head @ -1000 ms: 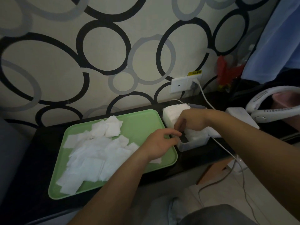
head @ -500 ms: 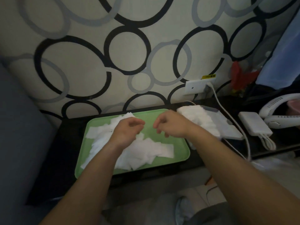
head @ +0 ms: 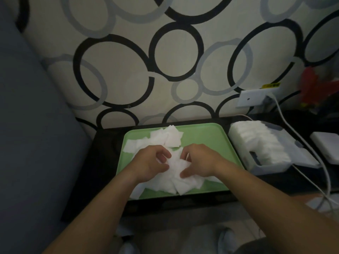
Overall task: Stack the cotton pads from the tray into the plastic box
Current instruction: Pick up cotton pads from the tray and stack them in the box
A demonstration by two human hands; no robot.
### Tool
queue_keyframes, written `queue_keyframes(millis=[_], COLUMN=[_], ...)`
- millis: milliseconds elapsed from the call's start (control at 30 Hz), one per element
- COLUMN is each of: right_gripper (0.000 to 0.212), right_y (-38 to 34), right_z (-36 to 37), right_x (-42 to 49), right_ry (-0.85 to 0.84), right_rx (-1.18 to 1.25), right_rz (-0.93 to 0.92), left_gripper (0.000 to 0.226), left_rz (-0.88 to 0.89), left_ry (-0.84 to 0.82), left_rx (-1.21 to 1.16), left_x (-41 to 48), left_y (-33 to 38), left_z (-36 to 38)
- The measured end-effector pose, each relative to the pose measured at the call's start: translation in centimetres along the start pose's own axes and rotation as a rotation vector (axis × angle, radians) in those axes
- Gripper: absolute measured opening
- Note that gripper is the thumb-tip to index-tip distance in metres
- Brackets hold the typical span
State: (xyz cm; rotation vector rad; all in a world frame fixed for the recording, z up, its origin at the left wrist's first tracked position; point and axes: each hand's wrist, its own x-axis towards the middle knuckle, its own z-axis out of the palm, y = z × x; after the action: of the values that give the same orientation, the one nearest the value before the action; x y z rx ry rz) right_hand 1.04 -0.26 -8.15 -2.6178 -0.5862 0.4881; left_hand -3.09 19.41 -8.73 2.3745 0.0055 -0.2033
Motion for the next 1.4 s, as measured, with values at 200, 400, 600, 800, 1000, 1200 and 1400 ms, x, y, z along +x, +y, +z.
queue_keyframes(millis=[200, 400, 600, 800, 1000, 1200, 1400], right_gripper=[0.009, 0.006, 0.009, 0.045, 0.036, 0.019, 0.013], right_y=[0.2, -1.0, 0.1, 1.0, 1.0, 1.5, 1.2], right_z=[-0.9, -1.4, -1.1, 0.1, 0.5, -0.3, -2.0], right_x=[0.4, -0.3, -0.1, -1.1, -1.0, -1.3, -2.3], right_ry=[0.052, 0.088, 0.114, -0.104, -0.053, -0.065, -0.013], right_rx=[0.157, 0.642, 0.548, -0.014, -0.111, 0.232, 0.723], right_rz=[-0.148, -0.246, -0.123, -0.101, -0.157, -0.151, -0.145], left_gripper=[0.03, 0.03, 0.018, 0.014, 0.013, 0.017, 0.02], left_rz=[0.011, 0.005, -0.051, -0.078, -0.084, -0.124, -0.186], left_ry=[0.021, -0.009, 0.114, 0.152, 0.16, 0.134, 0.097], left_rx=[-0.187, -0.535, -0.549, -0.501, -0.496, -0.526, -0.586], left_x=[-0.4, -1.0, -0.9, -1.4, -1.7, -1.6, -1.4], left_y=[0.6, 2.4, 1.9, 1.3, 1.2, 0.9, 0.8], left_z=[-0.7, -0.8, -1.1, -1.7, -1.8, -1.8, -1.6])
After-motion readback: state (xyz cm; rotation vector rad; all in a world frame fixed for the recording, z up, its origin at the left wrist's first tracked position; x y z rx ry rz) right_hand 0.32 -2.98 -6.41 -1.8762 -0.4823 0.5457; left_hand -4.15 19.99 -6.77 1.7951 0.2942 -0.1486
